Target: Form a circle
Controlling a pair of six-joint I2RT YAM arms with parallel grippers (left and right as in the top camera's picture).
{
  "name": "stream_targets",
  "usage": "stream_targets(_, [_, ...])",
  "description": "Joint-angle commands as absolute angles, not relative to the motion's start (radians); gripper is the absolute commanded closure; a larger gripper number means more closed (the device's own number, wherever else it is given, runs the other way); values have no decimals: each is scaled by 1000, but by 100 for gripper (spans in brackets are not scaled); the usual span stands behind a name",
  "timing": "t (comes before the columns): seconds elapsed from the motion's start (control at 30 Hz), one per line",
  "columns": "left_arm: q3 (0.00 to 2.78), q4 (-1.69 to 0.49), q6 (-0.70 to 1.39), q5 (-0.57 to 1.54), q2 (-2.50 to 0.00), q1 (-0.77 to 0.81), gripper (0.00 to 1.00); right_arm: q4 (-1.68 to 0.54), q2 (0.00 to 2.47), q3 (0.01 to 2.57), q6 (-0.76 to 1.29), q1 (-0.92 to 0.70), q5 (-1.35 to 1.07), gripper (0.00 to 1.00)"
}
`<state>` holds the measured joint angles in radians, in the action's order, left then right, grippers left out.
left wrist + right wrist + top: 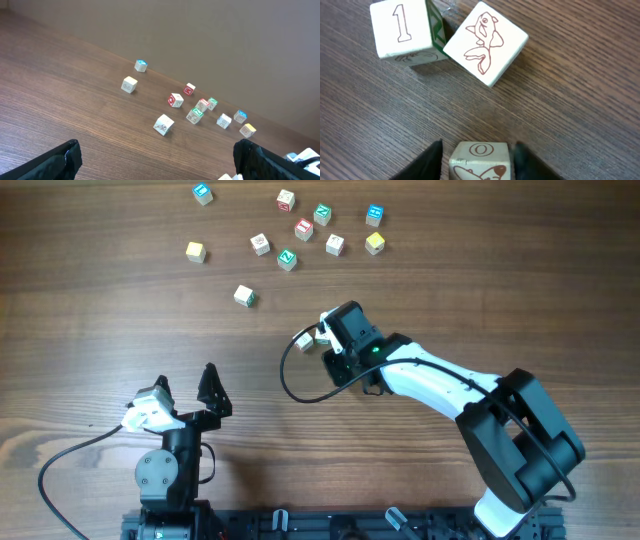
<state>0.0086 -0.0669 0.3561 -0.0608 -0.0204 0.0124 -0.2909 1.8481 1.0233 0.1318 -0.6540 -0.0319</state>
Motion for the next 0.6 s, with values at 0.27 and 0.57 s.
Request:
stream_targets(0.27, [6,-68,344,-57,-16,18,0,-435,1868,1017,132,-653,-33,38])
stream_targets(0.57, [6,-68,344,-57,-16,18,0,-411,1868,1017,133,-653,22,71])
